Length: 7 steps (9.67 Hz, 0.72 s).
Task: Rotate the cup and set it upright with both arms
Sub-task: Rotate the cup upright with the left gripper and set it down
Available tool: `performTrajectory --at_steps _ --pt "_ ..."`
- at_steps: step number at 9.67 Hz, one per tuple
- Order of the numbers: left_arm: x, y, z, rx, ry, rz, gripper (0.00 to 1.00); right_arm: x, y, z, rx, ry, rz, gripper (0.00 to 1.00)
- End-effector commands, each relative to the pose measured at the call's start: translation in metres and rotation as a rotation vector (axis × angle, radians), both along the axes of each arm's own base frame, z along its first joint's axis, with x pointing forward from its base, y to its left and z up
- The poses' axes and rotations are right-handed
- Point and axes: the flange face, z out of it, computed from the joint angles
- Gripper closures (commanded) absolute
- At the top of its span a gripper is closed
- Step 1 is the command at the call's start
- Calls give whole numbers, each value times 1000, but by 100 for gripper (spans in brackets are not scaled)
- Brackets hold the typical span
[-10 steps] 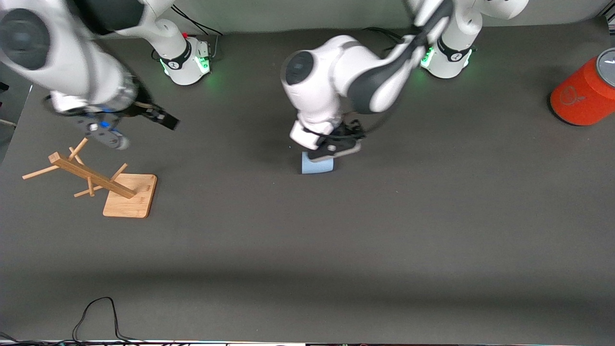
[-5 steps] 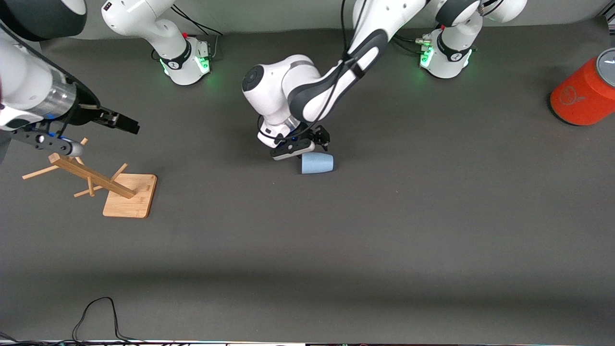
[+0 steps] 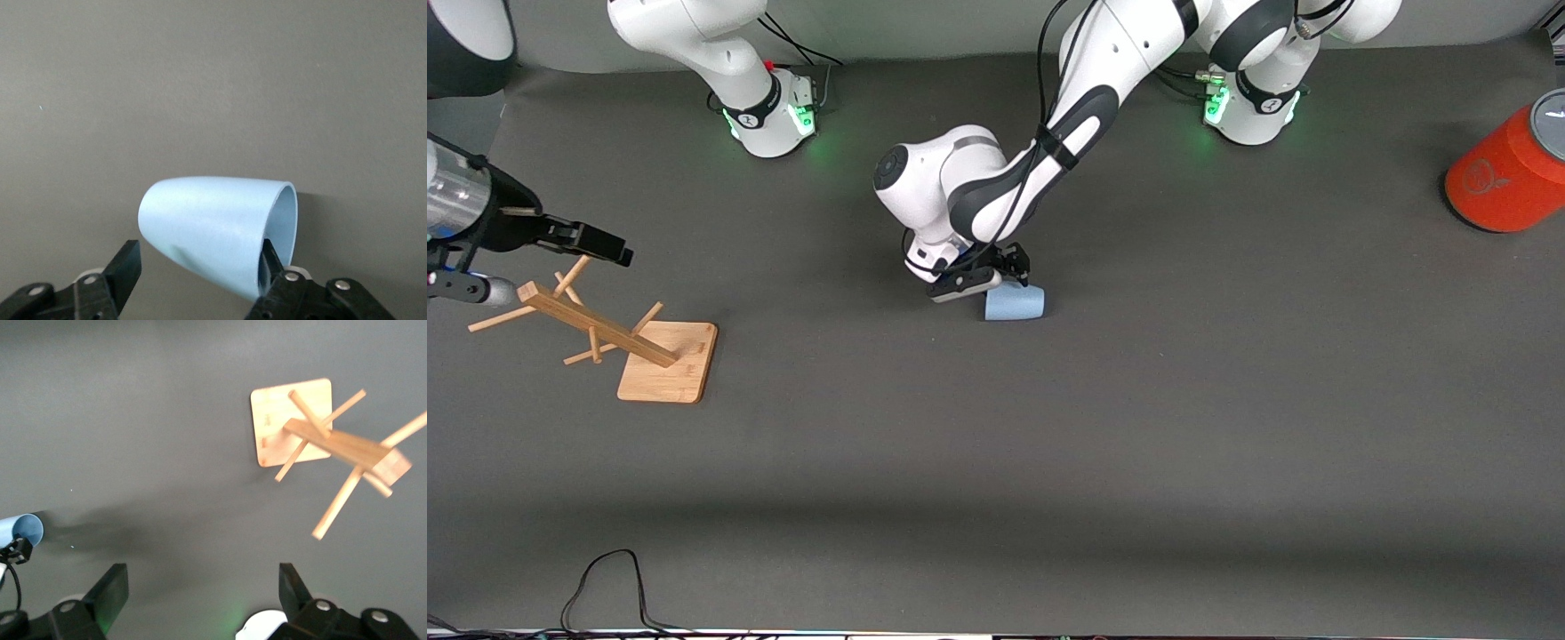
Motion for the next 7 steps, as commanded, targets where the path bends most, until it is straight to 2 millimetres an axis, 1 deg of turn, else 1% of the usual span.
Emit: performTrajectory --at_steps 1,2,3,5,6,7 --pt "7 -6 1 1 -34 18 68 5 -12 -2 12 -23 58 0" --pt "10 -6 5 -3 -32 27 94 12 -15 -1 2 -39 86 0" --pt "13 -5 9 -6 -35 33 100 23 -17 1 -4 -47 105 0" --pt "14 -2 24 2 -34 39 100 27 -19 4 -3 -56 136 0" --pt "26 9 40 0 -10 77 100 27 -19 6 -4 -61 134 0" --pt "44 25 70 -53 28 130 100 27 -20 6 -4 -61 133 0"
